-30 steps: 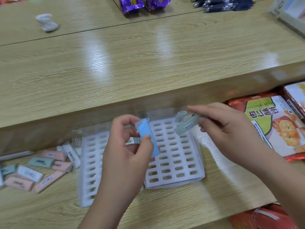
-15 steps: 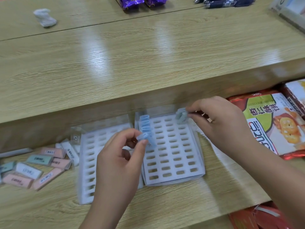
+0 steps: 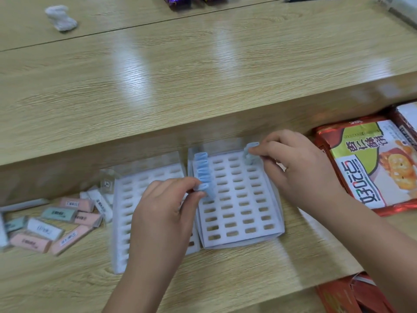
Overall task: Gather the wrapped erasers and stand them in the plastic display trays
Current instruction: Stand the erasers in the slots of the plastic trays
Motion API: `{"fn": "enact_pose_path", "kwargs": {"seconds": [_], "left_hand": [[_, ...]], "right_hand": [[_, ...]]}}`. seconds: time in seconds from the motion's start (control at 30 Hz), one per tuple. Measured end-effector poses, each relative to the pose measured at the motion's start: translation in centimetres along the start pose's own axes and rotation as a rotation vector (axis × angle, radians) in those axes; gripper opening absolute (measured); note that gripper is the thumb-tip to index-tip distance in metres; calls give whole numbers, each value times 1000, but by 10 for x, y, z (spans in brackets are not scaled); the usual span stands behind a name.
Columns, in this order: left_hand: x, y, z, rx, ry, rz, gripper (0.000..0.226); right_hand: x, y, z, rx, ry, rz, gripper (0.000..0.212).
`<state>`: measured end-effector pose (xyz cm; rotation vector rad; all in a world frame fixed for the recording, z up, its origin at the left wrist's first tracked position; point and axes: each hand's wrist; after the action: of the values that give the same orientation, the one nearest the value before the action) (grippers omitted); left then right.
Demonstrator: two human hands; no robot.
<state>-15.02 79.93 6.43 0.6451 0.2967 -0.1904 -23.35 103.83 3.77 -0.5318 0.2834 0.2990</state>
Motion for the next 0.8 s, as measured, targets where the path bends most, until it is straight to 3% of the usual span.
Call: {"fn": "enact_pose_path", "kwargs": {"seconds": [0.13,0.23,0.57,0.8], "left_hand": [[4,-3,1,-4,-10,-32,23],[8,-8,-3,-80,-33,-90,8],[7,1,-10,-274,-110,-22,19],[30,-30,33,-73,31,132,23]], "right_hand": [[0,0,0,-13,-13,-9,25],[1,0,1,-3,-10,-14,26],[11,-8,1,107,31,13,37],[15,-121,-14,-32,66,4,27]]}}
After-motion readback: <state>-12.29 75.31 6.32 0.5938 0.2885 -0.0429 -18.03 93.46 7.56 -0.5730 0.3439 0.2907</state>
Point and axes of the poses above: each hand's wrist, its own x-axis away from the middle knuckle, its own z-axis out of the back of the hand, y = z × x, and after that the axes turned 10 degrees about -z, right-handed
